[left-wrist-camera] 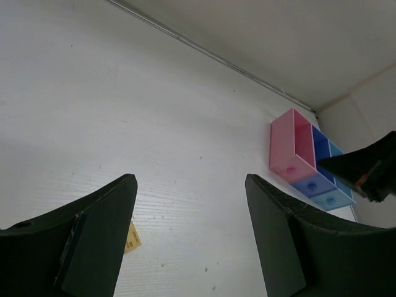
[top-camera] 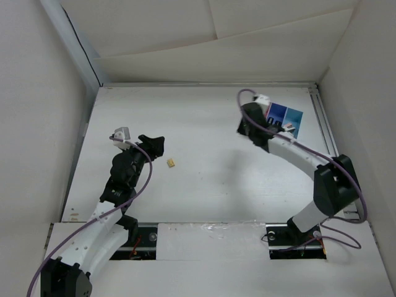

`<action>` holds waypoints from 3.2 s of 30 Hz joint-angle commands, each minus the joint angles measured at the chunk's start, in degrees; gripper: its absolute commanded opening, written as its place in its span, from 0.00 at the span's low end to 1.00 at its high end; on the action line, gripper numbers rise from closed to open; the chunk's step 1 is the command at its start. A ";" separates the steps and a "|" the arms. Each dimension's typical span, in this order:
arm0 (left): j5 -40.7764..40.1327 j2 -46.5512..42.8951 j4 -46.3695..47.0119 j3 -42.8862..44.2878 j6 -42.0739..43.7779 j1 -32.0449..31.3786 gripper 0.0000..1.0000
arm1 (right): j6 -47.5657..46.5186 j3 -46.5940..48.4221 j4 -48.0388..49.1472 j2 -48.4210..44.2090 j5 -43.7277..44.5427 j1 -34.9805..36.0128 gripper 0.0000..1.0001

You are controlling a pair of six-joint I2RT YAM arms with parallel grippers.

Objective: Sort the stationery into containers
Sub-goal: Pick up the stationery from the center of the board, then place the stationery in the storage box, then reset both arms

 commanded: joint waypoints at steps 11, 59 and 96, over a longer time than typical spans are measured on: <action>-14.66 -11.82 -4.97 0.80 -2.57 -0.15 0.67 | -6.65 18.77 6.27 27.49 -7.13 31.56 0.63; 0.19 -0.33 0.91 2.91 0.32 -0.15 0.76 | 3.37 -0.19 1.71 -2.73 11.15 -13.48 0.03; 9.06 10.24 2.40 6.70 2.08 -0.15 1.00 | 1.18 -2.22 -5.23 -14.85 0.87 -3.70 1.00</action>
